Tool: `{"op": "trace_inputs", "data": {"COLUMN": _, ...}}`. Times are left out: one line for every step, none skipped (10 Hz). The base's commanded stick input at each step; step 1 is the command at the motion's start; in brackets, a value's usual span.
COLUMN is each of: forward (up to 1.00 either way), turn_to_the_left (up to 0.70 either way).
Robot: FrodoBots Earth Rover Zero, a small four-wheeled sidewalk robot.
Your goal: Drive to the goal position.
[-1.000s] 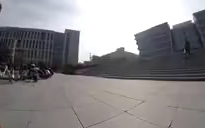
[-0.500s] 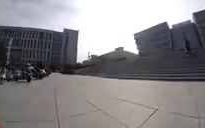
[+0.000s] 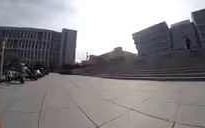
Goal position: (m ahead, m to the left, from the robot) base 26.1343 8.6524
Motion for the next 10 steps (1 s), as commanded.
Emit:
{"op": "trace_inputs", "data": {"forward": 1.00, "turn_to_the_left": 0.40}}
{"op": "trace_inputs", "data": {"forward": 1.00, "turn_to_the_left": 0.40}}
{"op": "trace_inputs", "data": {"forward": 1.00, "turn_to_the_left": 0.40}}
{"op": "trace_inputs", "data": {"forward": 1.00, "turn_to_the_left": 0.40}}
{"op": "trace_inputs", "data": {"forward": 1.00, "turn_to_the_left": 0.40}}
{"op": "trace_inputs", "data": {"forward": 1.00, "turn_to_the_left": 0.40}}
{"op": "trace_inputs", "data": {"forward": 1.00, "turn_to_the_left": 0.40}}
{"op": "trace_inputs", "data": {"forward": 1.00, "turn_to_the_left": 0.38}}
{"op": "trace_inputs", "data": {"forward": 1.00, "turn_to_the_left": 0.00}}
{"op": "trace_inputs", "data": {"forward": 1.00, "turn_to_the_left": 0.00}}
